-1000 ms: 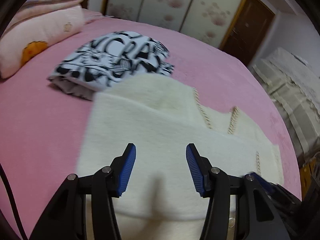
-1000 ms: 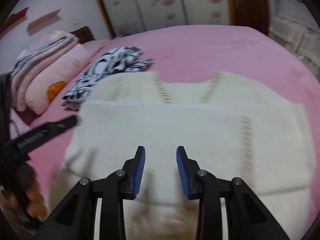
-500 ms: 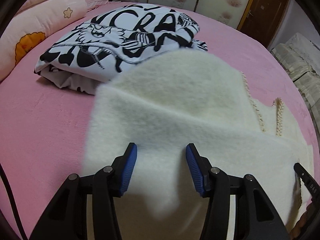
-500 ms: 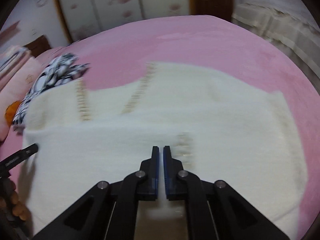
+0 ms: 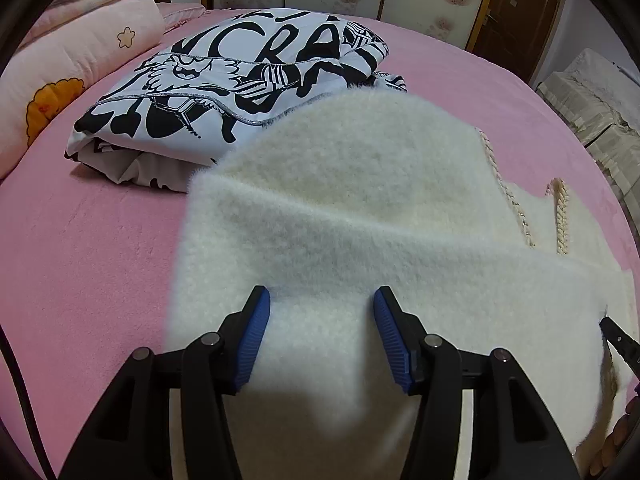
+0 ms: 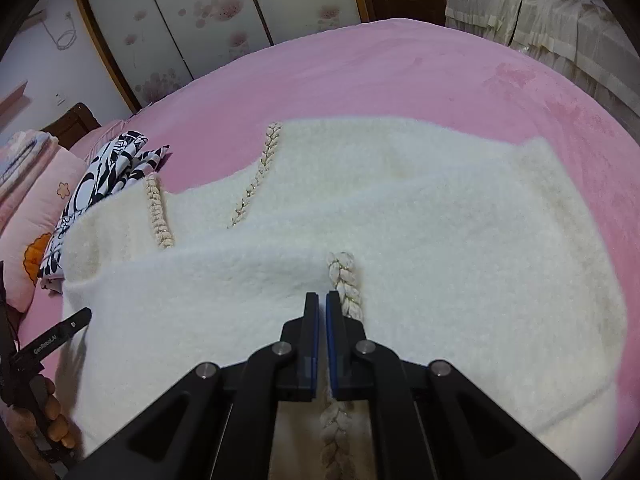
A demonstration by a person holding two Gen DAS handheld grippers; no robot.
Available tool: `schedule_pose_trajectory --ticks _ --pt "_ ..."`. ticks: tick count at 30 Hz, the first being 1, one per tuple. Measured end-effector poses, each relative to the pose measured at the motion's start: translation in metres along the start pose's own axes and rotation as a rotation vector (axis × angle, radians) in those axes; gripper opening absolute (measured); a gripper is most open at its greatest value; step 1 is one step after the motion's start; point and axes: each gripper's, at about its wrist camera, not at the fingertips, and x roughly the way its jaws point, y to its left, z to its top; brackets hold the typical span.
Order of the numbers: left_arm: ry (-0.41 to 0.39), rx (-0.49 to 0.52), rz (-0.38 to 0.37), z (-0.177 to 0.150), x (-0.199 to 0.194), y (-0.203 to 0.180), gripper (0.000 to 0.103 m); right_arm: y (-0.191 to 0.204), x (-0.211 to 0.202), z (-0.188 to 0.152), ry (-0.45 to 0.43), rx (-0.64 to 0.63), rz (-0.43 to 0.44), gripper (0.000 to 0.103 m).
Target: Fold large clothes
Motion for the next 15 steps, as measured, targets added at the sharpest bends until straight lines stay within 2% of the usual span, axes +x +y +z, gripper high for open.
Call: schedule_pose_trajectory --ticks 7,10,15 --pt "0.030 -0.074 -0.015 -0.004 -0.017 0.003 0.054 0.002 -0.014 -0.004 0.036 0.033 0.044 0.005" --pt "0.037 -0.099 -0.037 -0.013 -0.036 0.004 0.055 0.002 -0.027 -0.011 0.053 0.045 0.055 0.006" --pt "0.012 -0.102 -0.037 -0.032 -0.083 0.004 0.055 0.003 -0.072 -0.027 0.040 0.039 0.079 0.006"
